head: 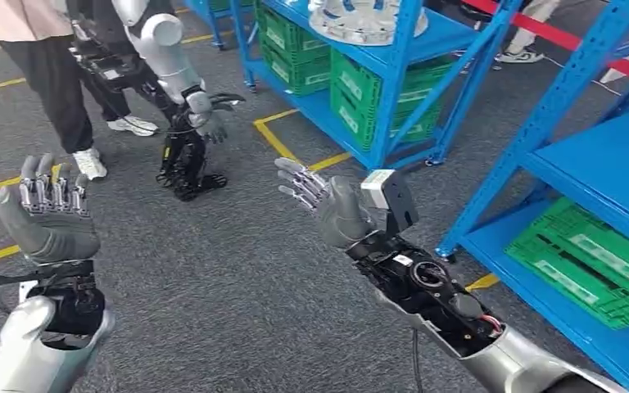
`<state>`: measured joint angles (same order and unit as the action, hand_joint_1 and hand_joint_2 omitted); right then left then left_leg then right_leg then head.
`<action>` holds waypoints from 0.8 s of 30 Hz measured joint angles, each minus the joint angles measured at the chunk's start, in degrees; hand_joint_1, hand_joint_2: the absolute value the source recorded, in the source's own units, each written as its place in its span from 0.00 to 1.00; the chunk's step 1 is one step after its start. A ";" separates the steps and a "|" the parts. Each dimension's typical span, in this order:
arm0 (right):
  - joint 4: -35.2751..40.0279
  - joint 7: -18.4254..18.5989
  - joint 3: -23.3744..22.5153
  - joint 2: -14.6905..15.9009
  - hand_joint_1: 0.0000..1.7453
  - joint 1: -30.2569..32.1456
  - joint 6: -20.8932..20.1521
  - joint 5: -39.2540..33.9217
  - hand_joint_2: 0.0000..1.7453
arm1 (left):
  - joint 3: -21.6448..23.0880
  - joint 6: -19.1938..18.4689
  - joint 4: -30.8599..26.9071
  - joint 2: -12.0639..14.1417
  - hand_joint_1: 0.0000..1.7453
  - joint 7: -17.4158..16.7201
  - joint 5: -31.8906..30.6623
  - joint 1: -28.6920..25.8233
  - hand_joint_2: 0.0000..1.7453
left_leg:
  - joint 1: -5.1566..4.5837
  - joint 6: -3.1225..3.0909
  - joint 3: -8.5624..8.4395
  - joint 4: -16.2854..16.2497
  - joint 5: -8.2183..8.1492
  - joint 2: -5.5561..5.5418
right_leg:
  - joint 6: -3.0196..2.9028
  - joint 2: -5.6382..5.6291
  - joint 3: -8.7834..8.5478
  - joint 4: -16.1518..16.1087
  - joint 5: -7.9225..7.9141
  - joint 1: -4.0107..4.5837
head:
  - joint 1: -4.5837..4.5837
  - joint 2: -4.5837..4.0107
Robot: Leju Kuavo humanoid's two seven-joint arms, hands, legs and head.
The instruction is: Take the parts from the cabinet and place them on the table.
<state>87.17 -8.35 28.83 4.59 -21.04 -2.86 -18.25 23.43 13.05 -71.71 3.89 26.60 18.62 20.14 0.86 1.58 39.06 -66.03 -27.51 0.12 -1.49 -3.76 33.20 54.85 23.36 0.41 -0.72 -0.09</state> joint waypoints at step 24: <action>0.83 0.33 -0.15 0.02 0.00 0.89 0.53 -0.76 0.00 | 0.00 -0.17 -0.13 -0.24 0.00 -0.35 0.09 0.24 0.00 | 0.42 0.88 -6.39 8.64 -0.12 2.56 | 1.42 4.18 0.37 0.23 0.01 -1.12 | 1.31 0.00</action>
<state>88.00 -8.02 28.68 4.61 -20.14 -2.34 -19.02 23.43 12.87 -71.84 3.65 26.25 18.71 20.38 1.28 2.45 32.67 -57.39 -27.63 2.68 -0.07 0.42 33.57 55.08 23.37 -0.70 0.59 -0.09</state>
